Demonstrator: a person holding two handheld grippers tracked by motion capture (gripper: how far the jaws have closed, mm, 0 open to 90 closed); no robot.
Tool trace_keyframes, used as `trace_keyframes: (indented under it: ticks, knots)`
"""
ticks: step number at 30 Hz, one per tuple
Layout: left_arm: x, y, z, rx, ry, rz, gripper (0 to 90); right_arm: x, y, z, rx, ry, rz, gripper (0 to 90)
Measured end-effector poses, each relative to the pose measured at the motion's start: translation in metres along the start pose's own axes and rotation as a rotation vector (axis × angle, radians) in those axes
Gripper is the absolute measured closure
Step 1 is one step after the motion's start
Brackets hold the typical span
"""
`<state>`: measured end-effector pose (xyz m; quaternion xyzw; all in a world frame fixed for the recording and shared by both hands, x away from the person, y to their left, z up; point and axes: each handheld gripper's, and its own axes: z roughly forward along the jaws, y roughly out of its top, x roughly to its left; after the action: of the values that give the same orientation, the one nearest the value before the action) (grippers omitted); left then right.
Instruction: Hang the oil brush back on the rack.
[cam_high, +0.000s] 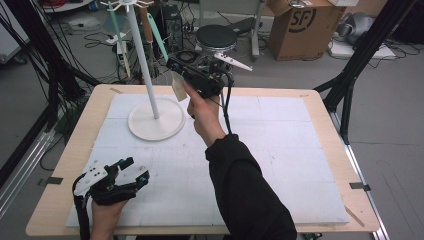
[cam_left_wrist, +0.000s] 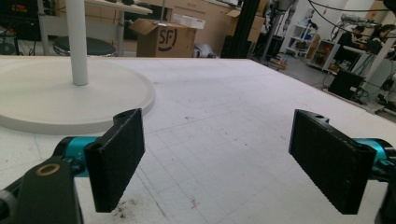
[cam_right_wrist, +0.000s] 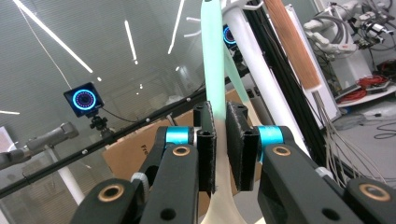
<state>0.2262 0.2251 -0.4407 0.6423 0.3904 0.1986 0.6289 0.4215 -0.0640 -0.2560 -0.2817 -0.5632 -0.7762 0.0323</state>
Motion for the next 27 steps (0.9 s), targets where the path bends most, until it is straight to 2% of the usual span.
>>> trace_keyframes:
  ticks: [8,12,15,19,22,27]
  knots:
    - [0.001,0.0,0.0,0.001,-0.004,-0.001,18.9,-0.004,0.009,0.006,-0.026,-0.002,-0.001,83.5]
    - [0.002,0.0,0.001,0.0,-0.004,-0.005,18.8,-0.006,0.011,0.008,-0.012,0.004,0.01,83.4]
    - [0.002,-0.001,0.0,0.0,-0.004,-0.006,18.9,-0.007,0.013,0.01,-0.024,0.005,0.005,83.5]
    - [0.002,0.0,0.0,-0.003,-0.004,-0.008,18.9,-0.009,0.013,0.014,0.006,0.002,0.014,83.4]
    - [0.002,0.0,0.0,-0.002,-0.002,0.001,18.9,-0.008,0.014,0.017,0.006,0.002,-0.006,83.4]
    - [0.002,0.0,-0.001,-0.004,-0.004,-0.006,18.8,-0.011,0.011,0.02,0.013,-0.007,0.012,83.4]
